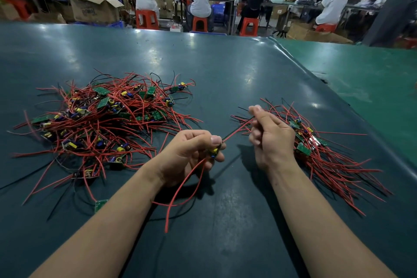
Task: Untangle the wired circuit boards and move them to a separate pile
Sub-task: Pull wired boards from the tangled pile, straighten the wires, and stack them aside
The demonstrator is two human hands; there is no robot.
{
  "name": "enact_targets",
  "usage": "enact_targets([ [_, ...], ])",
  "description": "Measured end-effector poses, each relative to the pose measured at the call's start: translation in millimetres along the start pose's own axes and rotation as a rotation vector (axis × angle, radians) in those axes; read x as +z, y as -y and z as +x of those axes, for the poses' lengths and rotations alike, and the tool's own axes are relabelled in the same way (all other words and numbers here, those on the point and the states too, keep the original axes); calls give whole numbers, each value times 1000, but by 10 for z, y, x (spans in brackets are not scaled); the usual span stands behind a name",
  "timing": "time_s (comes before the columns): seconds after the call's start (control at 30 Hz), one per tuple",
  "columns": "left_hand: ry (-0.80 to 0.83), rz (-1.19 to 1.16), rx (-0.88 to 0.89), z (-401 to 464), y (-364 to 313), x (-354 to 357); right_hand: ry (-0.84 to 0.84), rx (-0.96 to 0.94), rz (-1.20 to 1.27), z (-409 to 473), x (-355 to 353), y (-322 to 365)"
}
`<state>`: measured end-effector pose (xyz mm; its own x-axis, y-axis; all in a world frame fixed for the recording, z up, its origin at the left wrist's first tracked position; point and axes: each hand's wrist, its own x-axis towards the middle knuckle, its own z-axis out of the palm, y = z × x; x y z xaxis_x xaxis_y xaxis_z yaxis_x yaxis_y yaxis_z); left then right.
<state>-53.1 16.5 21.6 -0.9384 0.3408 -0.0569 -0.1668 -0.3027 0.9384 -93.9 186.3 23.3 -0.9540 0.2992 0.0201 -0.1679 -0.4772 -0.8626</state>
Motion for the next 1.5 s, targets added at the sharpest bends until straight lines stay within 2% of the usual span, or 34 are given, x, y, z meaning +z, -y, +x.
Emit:
enact_targets([
  [0.17,26,-73,16,-13,-8,-25,-98,-20,152,56,-50,40],
  [0.23,5,-117,24,-10,-15,-44,-57,-3,76,35,-28,14],
  [0.3,-30,-160,54,6,-31,-58,86,-15,-158,-61,32,-61],
  [0.4,-79,-323,87,30,-66,-83,414,-114,-531,-243,122,-160],
  [0.5,-114,-387,115,58,-68,-120,568,-143,-555,-325,156,-174],
  [0.7,-162,-200,167,117,23,-83,426,-55,-290,-306,158,-153],
  [0.87,-170,-143,190,141,54,-64,345,-66,-278,-238,139,-155],
  [1.0,-254,-11,315,150,101,-88,365,11,-264,-277,161,-176],
  [1.2,-245,140,408,158,162,-122,259,83,-201,-222,148,-130],
  [1.33,-214,163,414,173,178,-136,207,52,-206,-158,116,-120],
  [1.5,-188,117,410,145,160,-131,1,-39,-103,-8,34,-47],
])
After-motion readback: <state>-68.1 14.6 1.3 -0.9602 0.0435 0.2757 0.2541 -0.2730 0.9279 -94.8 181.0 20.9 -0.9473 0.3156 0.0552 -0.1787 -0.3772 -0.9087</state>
